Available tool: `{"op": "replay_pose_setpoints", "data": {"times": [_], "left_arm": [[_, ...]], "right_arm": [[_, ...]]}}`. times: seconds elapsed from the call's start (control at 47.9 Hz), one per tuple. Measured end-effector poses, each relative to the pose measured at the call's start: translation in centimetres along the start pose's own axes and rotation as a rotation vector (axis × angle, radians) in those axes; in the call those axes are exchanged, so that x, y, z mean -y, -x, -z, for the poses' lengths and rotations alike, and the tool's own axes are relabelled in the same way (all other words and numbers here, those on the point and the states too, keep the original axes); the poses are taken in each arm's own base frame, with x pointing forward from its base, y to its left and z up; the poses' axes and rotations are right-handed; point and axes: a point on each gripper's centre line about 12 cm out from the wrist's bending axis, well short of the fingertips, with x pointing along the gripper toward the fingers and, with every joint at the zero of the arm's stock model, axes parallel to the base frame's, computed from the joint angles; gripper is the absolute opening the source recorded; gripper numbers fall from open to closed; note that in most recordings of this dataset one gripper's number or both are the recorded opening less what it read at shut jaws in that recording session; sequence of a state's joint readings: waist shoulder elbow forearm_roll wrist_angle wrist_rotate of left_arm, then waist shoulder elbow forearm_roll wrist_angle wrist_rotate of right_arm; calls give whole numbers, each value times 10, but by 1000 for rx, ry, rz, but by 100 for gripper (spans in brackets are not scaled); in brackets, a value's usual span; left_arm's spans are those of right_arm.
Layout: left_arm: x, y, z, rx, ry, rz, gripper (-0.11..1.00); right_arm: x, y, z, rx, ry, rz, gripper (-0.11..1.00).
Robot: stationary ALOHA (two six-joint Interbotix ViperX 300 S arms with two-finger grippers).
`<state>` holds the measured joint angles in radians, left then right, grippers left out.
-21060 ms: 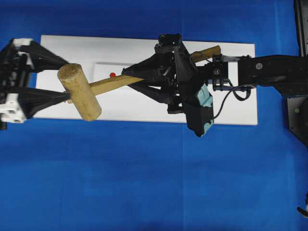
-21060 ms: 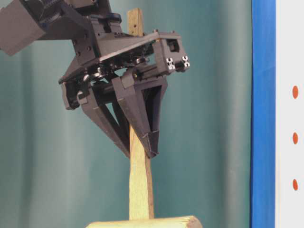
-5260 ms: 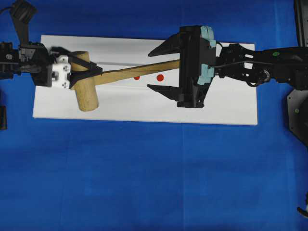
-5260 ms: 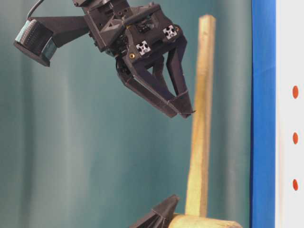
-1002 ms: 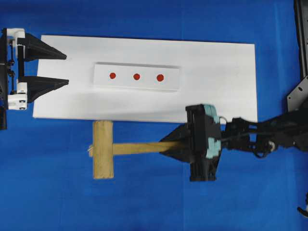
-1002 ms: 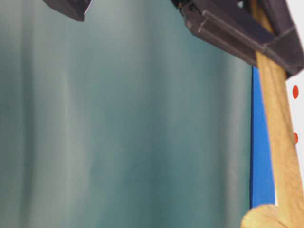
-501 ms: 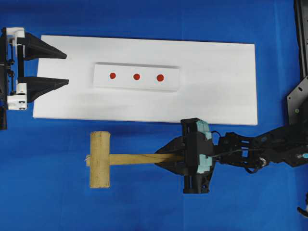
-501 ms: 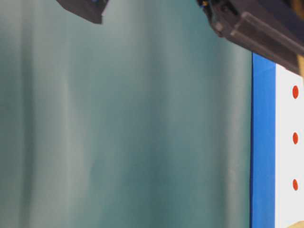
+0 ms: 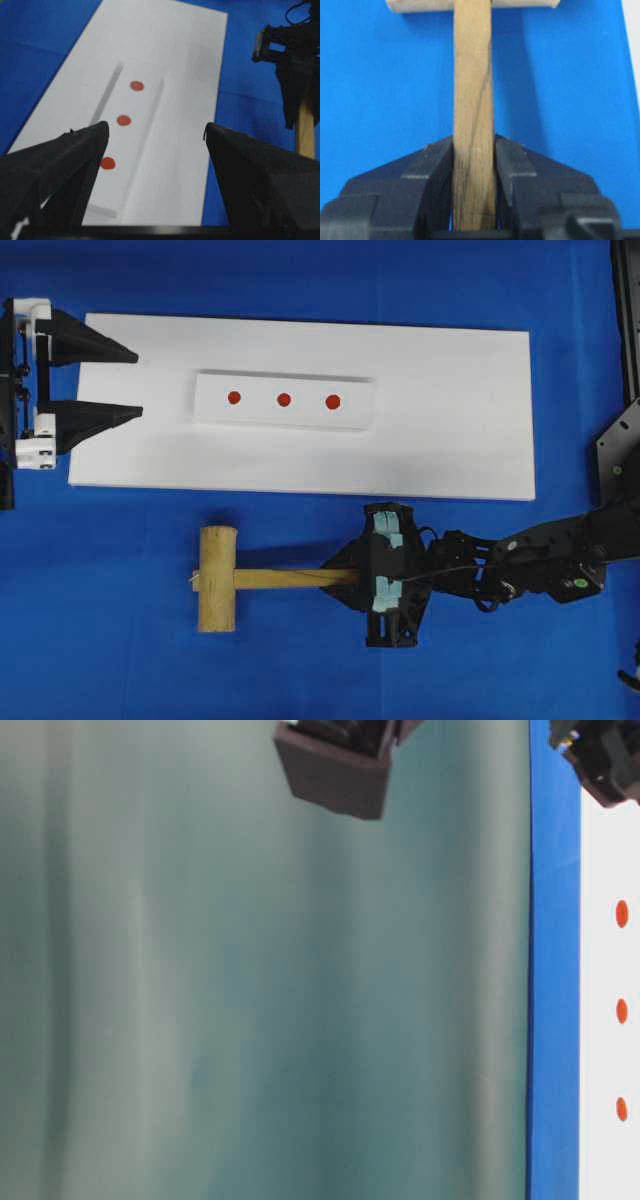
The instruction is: Hit the mark with a hammer.
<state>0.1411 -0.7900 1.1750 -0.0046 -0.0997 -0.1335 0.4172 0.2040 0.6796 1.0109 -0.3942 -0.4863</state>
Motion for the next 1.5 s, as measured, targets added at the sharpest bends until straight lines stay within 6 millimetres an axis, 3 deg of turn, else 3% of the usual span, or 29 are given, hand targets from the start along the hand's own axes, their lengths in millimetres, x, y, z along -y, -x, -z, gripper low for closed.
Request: {"op": "replay_pose_setpoints", "data": {"times": [0.772, 0.856, 1.044, 1.085, 1.378, 1.503], "left_arm": [[0, 0, 2, -5, 2, -1, 73], [0, 0, 2, -3, 1, 1, 73], [0, 0, 2, -5, 2, -1, 73], [0, 0, 2, -5, 2, -1, 73], [0, 0, 2, -3, 3, 0, 73], [0, 1, 1, 0, 3, 1, 73]], "right_arm": [[0, -8, 6, -39, 34, -13, 10], [0, -8, 7, -43, 30, -13, 25], [-2, -8, 7, -41, 31, -17, 79], [-2, -8, 7, -40, 31, -16, 86], [-1, -7, 5, -32, 39, -14, 80], [-5, 4, -12, 12, 46, -34, 80]]}}
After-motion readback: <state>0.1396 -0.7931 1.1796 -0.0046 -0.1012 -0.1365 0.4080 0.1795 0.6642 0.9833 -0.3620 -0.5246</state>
